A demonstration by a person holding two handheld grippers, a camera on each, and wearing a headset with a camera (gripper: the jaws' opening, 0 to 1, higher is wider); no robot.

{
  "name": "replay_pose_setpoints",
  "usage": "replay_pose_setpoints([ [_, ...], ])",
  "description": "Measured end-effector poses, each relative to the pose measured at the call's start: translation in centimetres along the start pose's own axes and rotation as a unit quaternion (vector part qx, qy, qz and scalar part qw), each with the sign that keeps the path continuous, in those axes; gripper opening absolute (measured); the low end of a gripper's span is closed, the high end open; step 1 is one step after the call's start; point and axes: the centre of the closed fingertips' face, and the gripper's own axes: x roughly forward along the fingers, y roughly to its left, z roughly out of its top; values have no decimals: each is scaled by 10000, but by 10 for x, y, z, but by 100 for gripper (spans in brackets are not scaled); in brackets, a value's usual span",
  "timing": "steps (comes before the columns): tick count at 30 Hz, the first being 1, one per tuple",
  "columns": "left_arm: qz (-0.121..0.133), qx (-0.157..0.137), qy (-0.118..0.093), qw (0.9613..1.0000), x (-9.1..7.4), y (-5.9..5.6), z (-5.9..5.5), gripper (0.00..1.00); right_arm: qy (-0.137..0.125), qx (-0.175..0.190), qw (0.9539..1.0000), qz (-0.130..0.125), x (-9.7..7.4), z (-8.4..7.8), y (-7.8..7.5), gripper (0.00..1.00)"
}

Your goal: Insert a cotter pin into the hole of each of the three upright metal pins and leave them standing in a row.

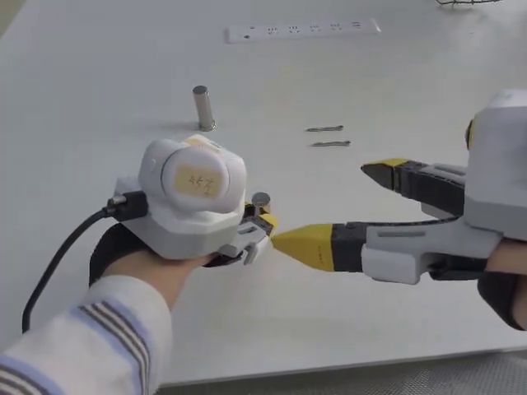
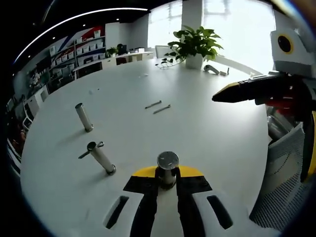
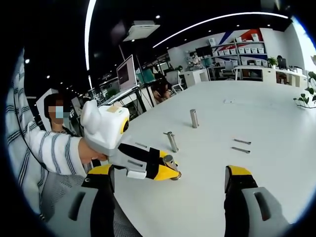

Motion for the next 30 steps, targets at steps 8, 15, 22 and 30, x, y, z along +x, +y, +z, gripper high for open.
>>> replay_pose_setpoints([
  [8, -183, 599, 121, 9980, -3, -7, -3, 27, 25, -17, 10000, 43, 2, 0, 5, 91],
  [15, -614, 643, -140, 9959, -28, -13, 4, 59, 33, -20, 10000, 10, -2, -1, 1, 90],
  [22, -563, 597, -431, 9957, -52, 2, 9, 78, 84, -50, 10000, 7, -3, -3, -2, 89],
  [30, -580, 49, -484, 9971, -73, 18, -5, 90, 182, -121, 9997, -55, -7, -5, -10, 87],
])
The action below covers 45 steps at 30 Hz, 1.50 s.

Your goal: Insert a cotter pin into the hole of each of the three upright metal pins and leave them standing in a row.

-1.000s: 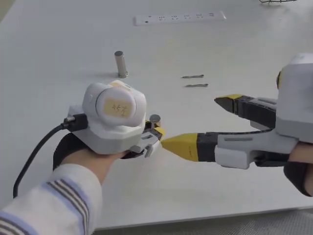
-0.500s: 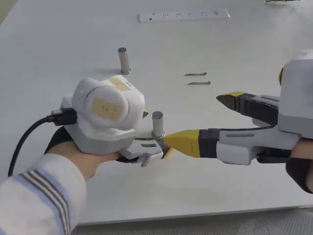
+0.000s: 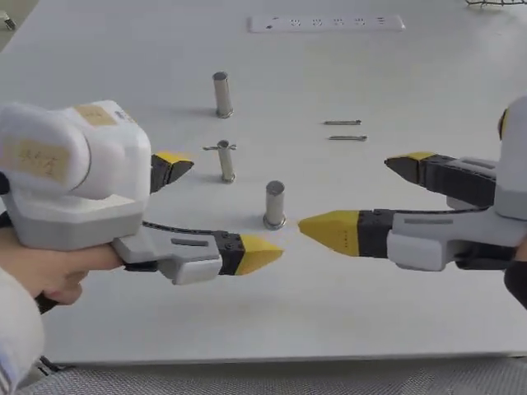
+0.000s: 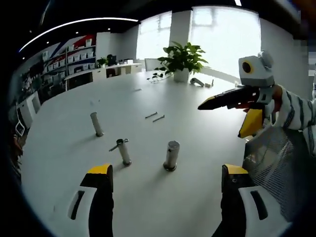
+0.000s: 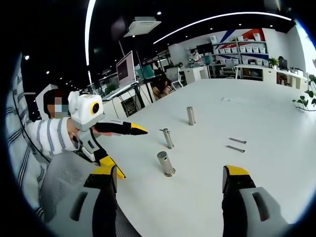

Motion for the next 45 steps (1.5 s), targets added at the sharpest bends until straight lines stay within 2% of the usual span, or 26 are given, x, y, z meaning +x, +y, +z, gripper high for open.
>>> replay_pose_setpoints([
  [3, 52, -329, 58, 9994, -5, 4, -13, 90, 48, -48, 10000, -41, -1, 0, -4, 86],
  [5, 39, -406, -72, 9991, -7, 4, -13, 93, 82, -126, 9999, -74, -2, 0, -7, 85],
  [6, 28, -334, -290, 9990, -8, 2, -8, 94, 88, -309, 9994, -144, -3, 2, -12, 84],
  [8, 60, -303, -311, 9990, -10, 1, -8, 95, 175, -550, 9980, -271, -4, 4, -20, 81],
  [12, 17, -262, -362, 9990, -9, -3, -5, 98, 353, -845, 9953, -307, -5, 7, -31, 76],
  [14, -34, -325, -414, 9986, -9, -6, -4, 99, 487, -1047, 9927, -339, -5, 9, -39, 74],
  [20, -139, -384, -401, 9984, -7, -13, -5, 99, 747, -1539, 9845, -381, -1, 22, -63, 68],
  [23, -136, -329, -418, 9985, -8, -15, -6, 99, 927, -1995, 9743, -483, 1, 32, -83, 61],
  [27, -178, -455, -439, 9978, -9, -17, -8, 99, 1201, -2514, 9591, -502, 2, 40, -96, 44],
  [28, -185, -463, -425, 9979, -9, -17, -9, 99, 1343, -2690, 9526, -462, 5, 41, -102, 42],
  [31, -181, -494, -408, 9978, -9, -17, -12, 99, 1598, -2951, 9406, -519, 10, 47, -119, 33],
  [32, -173, -524, -415, 9976, -9, -16, -13, 99, 1567, -2893, 9426, -579, 13, 50, -123, 29],
  [33, -147, -589, -399, 9974, -9, -14, -16, 99, 1574, -2883, 9425, -616, 14, 52, -127, 20],
  [34, -135, -605, -396, 9973, -10, -13, -17, 99, 1569, -2898, 9420, -628, 16, 54, -130, 14],
  [35, -117, -609, -402, 9973, -11, -13, -17, 99, 1621, -2951, 9395, -623, 19, 57, -138, 10],
  [36, -113, -620, -404, 9972, -12, -12, -17, 99, 1685, -2994, 9371, -613, 21, 57, -141, 8],
  [38, -119, -655, -423, 9969, -14, -12, -17, 98, 1981, -3141, 9270, -519, 23, 52, -147, 10],
  [40, -107, -669, -435, 9968, -15, -10, -17, 98, 2145, -3308, 9180, -431, 27, 50, -151, 12],
  [42, -96, -700, -444, 9965, -17, -9, -16, 98, 2252, -3377, 9133, -337, 33, 49, -153, 11],
  [45, -94, -694, -448, 9965, -18, -9, -15, 98, 2569, -3623, 8958, -163, 42, 43, -159, 10],
])
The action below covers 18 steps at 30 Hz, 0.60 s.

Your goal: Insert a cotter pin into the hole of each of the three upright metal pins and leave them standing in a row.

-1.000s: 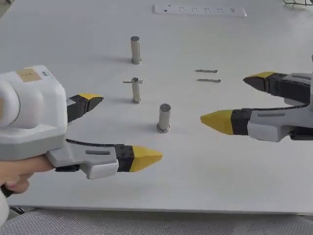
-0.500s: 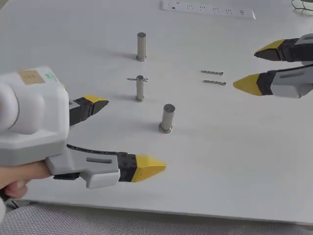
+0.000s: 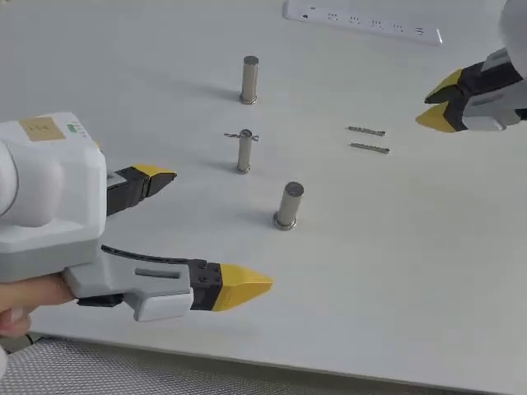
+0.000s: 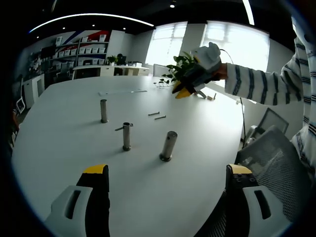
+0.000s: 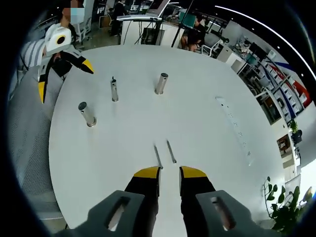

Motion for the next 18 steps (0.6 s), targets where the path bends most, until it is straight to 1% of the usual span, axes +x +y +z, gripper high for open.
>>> replay_pose_setpoints([
  [2, -3, 17, 6, 10000, -1, 1, 0, 98, 107, -188, 9997, 140, 6, 0, 2, 9],
  [5, -32, 17, 29, 10000, -1, 0, -1, 98, 198, -322, 9987, 329, 16, 1, 1, 6],
  [8, -50, 12, 40, 10000, -2, -1, -2, 97, 312, -381, 9977, 456, 28, -1, -1, 4],
  [9, -55, 1, 38, 10000, -3, -1, -2, 97, 355, -456, 9971, 485, 34, -2, -5, 3],
  [13, -67, -19, 37, 10000, -4, -2, -1, 97, 464, -523, 9960, 552, 50, -5, -9, 0],
  [16, -55, -46, 20, 10000, -4, -2, 0, 97, 625, -577, 9936, 740, 61, -10, -8, 0],
  [18, -59, -51, 4, 10000, -4, -2, 1, 97, 718, -635, 9922, 799, 67, -12, -8, 1],
])
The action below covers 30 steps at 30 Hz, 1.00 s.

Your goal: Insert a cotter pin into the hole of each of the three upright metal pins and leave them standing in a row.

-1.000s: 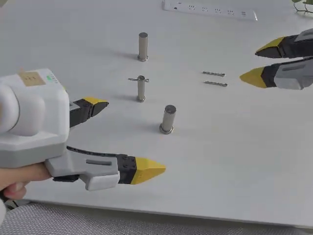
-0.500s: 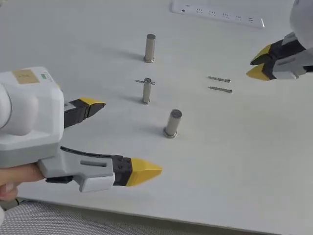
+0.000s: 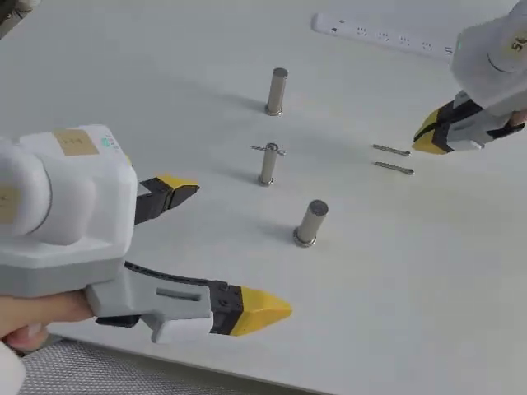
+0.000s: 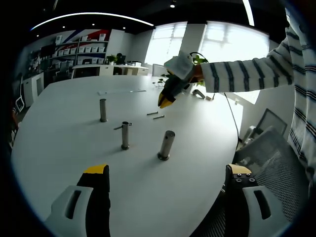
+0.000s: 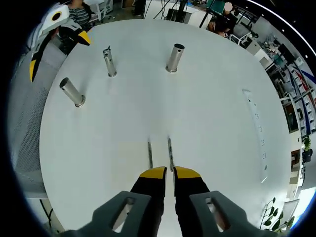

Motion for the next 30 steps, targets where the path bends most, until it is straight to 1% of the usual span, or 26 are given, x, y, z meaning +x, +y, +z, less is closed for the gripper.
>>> replay_pose_setpoints([
  [2, 30, -18, -1, 10000, -1, 1, 0, 96, 62, -34, 10000, 15, 3, -1, 1, 3],
  [7, 89, -127, -82, 9998, -3, 3, 2, 95, 197, -84, 9997, 140, 13, -5, 1, 3],
  [12, 74, -91, -36, 9999, -2, 1, 0, 95, 307, -105, 9993, 160, 18, -7, -1, 2],
  [14, 89, -56, -49, 9999, -1, 1, 1, 94, 341, -135, 9992, 146, 20, -7, -2, 2],
  [17, 108, -43, -19, 9999, 0, 1, -1, 94, 497, -213, 9983, 196, 21, -9, -4, 0],
  [19, 91, -29, 12, 10000, 1, 1, -2, 93, 526, -225, 9980, 278, 21, -8, -3, 0],
  [21, 98, -31, 19, 9999, 1, 1, -3, 93, 587, -337, 9969, 390, 20, -9, -1, 0],
  [24, 103, -75, 0, 9999, 1, 1, -3, 93, 670, -435, 9957, 474, 21, -11, -2, 0],
  [27, 94, -186, -15, 9998, 2, 0, -4, 91, 785, -533, 9938, 588, 21, -10, -1, 0],
  [30, 134, -146, 0, 9998, 0, 0, -4, 91, 878, -608, 9923, 626, 21, -9, 0, 0],
])
